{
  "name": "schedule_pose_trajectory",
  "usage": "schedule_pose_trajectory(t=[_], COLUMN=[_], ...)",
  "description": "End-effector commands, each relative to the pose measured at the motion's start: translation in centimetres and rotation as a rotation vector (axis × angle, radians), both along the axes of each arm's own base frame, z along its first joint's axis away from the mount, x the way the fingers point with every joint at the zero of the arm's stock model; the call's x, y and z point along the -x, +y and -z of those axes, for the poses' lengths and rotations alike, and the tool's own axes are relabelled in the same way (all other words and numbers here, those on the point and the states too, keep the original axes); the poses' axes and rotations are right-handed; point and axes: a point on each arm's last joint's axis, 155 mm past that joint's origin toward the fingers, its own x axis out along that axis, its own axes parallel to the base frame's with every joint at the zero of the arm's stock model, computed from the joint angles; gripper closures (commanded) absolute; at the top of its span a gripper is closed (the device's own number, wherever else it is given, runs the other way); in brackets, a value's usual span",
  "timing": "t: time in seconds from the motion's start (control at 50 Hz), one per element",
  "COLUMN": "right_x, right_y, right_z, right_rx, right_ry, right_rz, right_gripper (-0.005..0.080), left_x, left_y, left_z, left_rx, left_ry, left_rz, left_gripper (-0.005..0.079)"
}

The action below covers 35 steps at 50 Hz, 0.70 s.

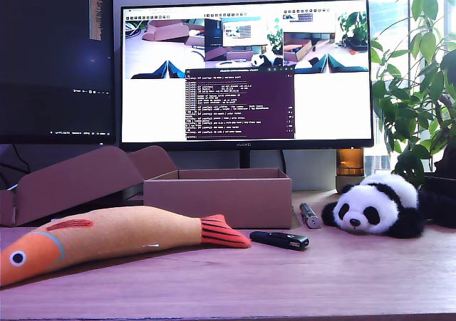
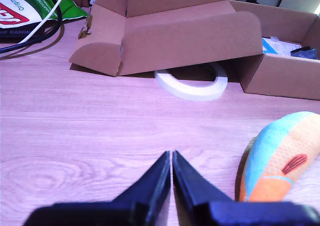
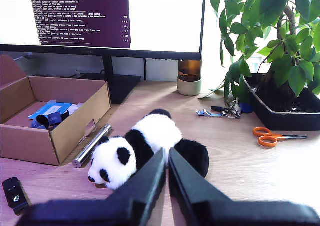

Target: Pick up the fish toy and place it inside the cardboard box

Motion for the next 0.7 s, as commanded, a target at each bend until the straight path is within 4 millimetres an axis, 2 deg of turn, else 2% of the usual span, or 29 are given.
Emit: schedule_pose_trajectory(t=[0.0,0.14,0.26,0.44,0.68], right_x=[0.8,0.8,0.9,2.0,4.4], right_y=[1.4,1.4,2.5,6.1,10.7], right_z=[3.8,3.6,3.1,2.1,1.9], right_rx=[-0.08,-0.081,-0.106,-0.173,-0.195], right_ry=[0.158,0.153,0.138,0.13,0.153], right_rz=[-0.06,-0.063,-0.12,-0.306,-0.535], right_gripper=[0.0765,0.0765,0.0765,0.0765,0.0765], left_x=[-0.9,-0.9,-0.8,0.1,1.7], left_y=[-1.0,-1.0,-1.4,-4.0,-7.7], left_z=[-2.9,-2.9,-2.9,-3.2,-3.3], left_rx=[0.02,0.02,0.026,0.054,0.056], left_ry=[-0.134,-0.134,-0.135,-0.139,-0.149], left_rz=[0.05,0.05,0.071,0.208,0.394], left_gripper=[0.0756,0.0756,0.0756,0.0757,0.0757])
